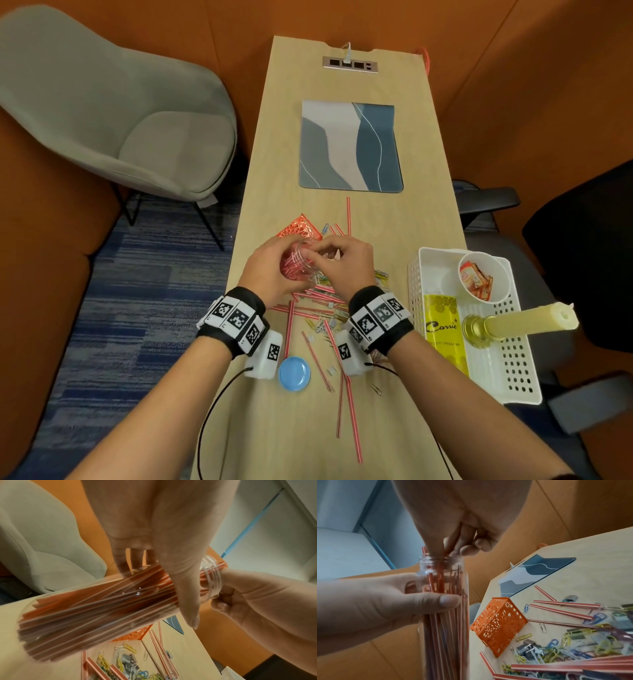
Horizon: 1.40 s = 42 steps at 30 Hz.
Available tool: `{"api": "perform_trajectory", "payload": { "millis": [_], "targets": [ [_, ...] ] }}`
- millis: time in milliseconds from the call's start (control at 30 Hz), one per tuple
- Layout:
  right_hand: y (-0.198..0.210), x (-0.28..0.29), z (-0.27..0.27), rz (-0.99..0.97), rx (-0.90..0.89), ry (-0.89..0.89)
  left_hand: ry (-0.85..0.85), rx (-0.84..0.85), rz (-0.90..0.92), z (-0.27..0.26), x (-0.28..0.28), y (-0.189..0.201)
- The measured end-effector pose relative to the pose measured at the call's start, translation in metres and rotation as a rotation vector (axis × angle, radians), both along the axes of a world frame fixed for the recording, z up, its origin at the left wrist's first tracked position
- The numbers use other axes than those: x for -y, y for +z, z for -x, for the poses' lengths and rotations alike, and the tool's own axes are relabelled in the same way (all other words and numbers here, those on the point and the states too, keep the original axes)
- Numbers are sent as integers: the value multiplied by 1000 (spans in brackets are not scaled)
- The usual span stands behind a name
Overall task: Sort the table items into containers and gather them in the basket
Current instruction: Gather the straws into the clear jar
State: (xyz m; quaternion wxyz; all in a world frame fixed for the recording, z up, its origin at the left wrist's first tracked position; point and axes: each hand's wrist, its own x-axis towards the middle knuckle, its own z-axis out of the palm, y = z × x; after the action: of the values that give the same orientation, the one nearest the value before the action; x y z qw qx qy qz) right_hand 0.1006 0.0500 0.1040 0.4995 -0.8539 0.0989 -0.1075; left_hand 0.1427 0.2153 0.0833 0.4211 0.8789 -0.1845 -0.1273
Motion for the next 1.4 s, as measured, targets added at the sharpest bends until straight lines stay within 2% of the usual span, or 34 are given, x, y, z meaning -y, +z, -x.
{"api": "perform_trajectory", "payload": {
  "millis": [67,133,167,233,300,367,433,500,667,767,933,1067,1167,1233,1300,1400],
  "targets": [
    [0,-1,-1,105,-48,132,-3,-7,12,0,-4,-2],
    [-1,-1,-1,83,-70,244,15,-18,28,1,-11,-6],
    [-1,-1,0,8,-60,232,30,-24,32,2,-14,-9],
    [-9,2,2,-161,-19,79,65,-36,29,3,-21,-12],
    [-25,6,4,-185,-56,-75,98,-52,19,5,-28,-17],
    [-47,14,3,48,-259,-14,117,-72,8,7,-33,-20],
    [-69,16,4,425,-524,184,135,-90,-7,8,-37,-25],
    [-85,14,5,644,-620,287,154,-108,-14,10,-39,-27],
    [-96,1,0,875,-576,340,167,-117,28,13,-42,-27],
    [-93,-7,-2,995,-609,395,166,-120,58,14,-44,-28],
    [-92,-5,-6,1080,-640,471,160,-118,83,14,-44,-28],
    [-85,9,-3,991,-605,428,153,-123,91,14,-45,-27],
    [-73,24,3,793,-557,335,149,-125,84,16,-44,-27],
    [-58,33,8,575,-519,228,144,-127,78,17,-42,-26],
    [-35,43,13,258,-454,83,132,-120,70,19,-38,-24],
    [13,52,21,-110,-260,-78,94,-99,62,23,-29,-18]
  ]
}}
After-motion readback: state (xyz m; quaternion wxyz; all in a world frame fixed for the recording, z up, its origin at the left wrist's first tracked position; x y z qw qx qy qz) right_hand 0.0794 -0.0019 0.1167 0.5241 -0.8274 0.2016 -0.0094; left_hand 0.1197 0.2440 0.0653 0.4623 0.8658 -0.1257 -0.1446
